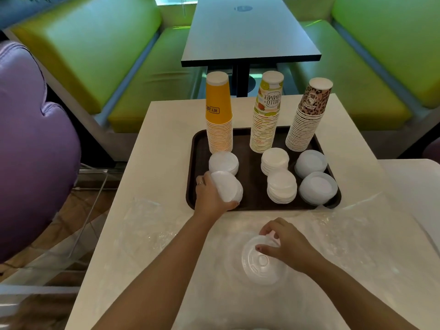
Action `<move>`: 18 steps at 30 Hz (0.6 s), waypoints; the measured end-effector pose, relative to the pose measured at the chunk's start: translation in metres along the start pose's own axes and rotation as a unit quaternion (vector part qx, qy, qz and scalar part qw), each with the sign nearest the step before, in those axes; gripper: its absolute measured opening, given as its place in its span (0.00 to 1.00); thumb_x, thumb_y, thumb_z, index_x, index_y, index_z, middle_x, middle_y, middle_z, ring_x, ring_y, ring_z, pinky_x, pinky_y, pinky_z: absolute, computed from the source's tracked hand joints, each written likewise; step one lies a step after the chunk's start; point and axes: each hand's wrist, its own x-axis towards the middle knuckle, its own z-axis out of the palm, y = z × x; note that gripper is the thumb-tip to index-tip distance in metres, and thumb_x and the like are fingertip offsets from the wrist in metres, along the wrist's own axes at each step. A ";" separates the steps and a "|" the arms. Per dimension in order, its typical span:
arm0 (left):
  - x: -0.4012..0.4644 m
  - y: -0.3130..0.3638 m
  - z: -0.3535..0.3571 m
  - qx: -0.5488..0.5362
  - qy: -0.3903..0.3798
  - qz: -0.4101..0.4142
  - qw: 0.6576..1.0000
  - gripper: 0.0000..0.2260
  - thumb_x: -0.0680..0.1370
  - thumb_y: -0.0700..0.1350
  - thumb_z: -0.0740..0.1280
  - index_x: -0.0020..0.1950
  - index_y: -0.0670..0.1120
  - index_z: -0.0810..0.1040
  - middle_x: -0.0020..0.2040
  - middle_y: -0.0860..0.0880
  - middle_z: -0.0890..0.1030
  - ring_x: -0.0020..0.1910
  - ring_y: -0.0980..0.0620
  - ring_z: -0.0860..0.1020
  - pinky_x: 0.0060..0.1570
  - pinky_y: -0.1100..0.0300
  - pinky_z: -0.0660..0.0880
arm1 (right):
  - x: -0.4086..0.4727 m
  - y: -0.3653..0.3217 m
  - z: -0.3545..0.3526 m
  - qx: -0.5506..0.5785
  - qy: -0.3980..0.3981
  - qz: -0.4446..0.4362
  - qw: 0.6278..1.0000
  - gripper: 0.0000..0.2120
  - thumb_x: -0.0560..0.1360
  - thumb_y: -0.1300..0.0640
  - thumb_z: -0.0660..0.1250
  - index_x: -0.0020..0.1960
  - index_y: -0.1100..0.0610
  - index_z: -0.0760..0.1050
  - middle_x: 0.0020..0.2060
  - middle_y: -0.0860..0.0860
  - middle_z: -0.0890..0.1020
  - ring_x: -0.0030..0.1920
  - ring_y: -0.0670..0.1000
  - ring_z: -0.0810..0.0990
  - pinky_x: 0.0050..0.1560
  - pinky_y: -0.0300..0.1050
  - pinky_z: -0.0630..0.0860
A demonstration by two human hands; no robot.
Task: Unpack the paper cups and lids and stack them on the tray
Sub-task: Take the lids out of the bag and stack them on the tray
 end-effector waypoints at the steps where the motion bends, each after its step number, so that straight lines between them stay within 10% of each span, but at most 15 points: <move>1: 0.004 0.001 0.003 0.012 -0.002 -0.002 1.000 0.48 0.63 0.52 0.80 0.73 0.44 0.54 0.71 0.44 0.58 0.68 0.46 0.64 0.61 0.53 0.69 | 0.000 -0.001 -0.002 0.009 -0.004 0.005 1.000 0.14 0.70 0.46 0.72 0.50 0.44 0.70 0.49 0.41 0.73 0.48 0.43 0.72 0.45 0.32 0.68; 18: 0.020 0.002 0.020 0.081 -0.030 0.001 0.996 0.51 0.65 0.54 0.78 0.76 0.43 0.49 0.72 0.43 0.59 0.71 0.45 0.59 0.65 0.52 0.67 | 0.006 0.000 -0.026 0.325 -0.008 0.074 0.943 0.09 0.74 0.51 0.68 0.54 0.50 0.76 0.47 0.47 0.82 0.47 0.47 0.81 0.43 0.36 0.76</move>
